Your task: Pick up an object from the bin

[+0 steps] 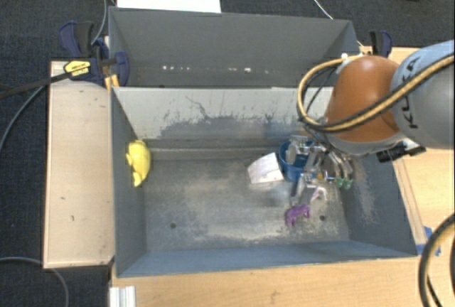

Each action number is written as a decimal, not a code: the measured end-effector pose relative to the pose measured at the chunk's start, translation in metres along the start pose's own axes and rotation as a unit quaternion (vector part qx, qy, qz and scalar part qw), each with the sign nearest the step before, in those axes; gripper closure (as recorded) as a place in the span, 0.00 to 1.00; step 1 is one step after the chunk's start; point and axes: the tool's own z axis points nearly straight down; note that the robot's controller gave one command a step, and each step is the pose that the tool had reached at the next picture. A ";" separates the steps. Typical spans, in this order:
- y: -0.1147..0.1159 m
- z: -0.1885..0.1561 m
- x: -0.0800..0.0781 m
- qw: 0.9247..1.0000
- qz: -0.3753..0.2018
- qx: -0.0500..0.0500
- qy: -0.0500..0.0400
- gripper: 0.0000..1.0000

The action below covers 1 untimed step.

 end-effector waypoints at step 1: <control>-0.003 0.014 -0.004 0.990 -0.141 -0.001 0.001 0.00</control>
Offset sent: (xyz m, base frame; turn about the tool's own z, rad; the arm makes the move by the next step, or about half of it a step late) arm 0.0065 0.0072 -0.0324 -0.0791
